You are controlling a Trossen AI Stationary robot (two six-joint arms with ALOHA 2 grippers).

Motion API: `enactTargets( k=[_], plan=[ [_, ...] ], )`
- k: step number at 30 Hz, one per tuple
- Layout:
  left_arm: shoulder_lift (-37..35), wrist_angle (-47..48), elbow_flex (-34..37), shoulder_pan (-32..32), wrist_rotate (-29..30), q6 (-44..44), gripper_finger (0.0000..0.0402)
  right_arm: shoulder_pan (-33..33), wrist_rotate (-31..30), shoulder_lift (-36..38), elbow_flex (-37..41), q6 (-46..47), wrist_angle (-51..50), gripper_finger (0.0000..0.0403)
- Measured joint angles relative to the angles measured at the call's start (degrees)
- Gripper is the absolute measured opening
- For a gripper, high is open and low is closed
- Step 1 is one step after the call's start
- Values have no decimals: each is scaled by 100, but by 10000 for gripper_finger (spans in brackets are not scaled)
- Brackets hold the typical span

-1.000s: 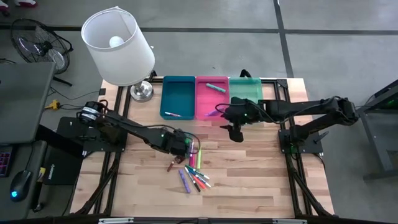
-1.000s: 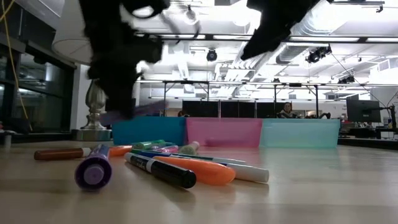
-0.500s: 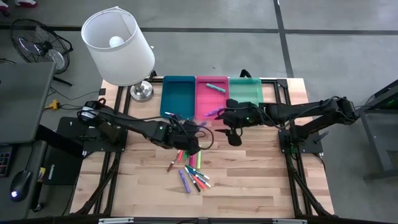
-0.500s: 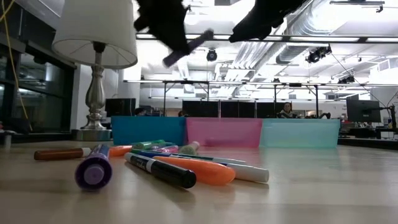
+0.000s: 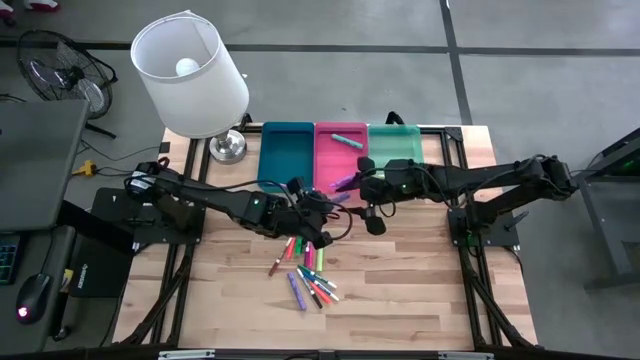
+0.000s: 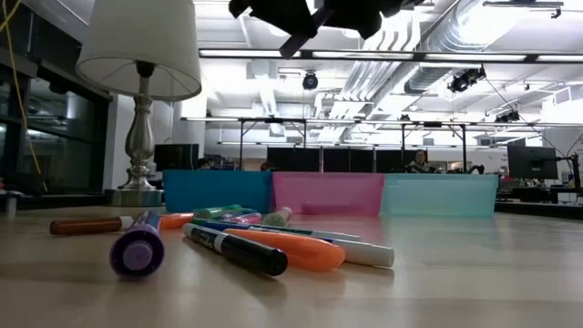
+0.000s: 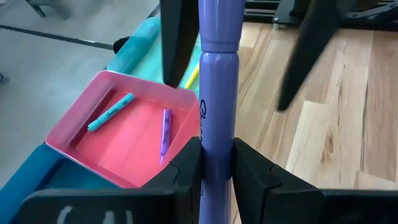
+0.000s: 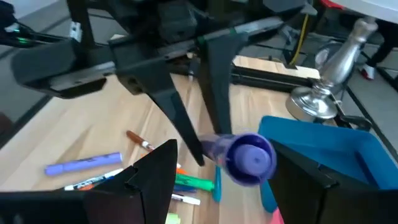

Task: Pick & Place Markers
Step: Put the top violet highlighter into the pink bin

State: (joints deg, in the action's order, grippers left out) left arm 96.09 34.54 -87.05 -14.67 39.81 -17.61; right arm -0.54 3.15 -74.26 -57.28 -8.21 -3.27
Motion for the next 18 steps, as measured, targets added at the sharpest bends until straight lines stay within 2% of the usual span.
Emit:
enactTargets(
  k=[3,7,18],
  plan=[
    [-2,-12,0,2,-1,5,58,0,331,0,0,-61,41,217],
    [-2,-20,0,0,-12,7,58,0,382,0,0,-85,16,191],
    [-2,-24,0,-2,-101,45,58,11,370,0,1,-104,5,63]
  ],
)
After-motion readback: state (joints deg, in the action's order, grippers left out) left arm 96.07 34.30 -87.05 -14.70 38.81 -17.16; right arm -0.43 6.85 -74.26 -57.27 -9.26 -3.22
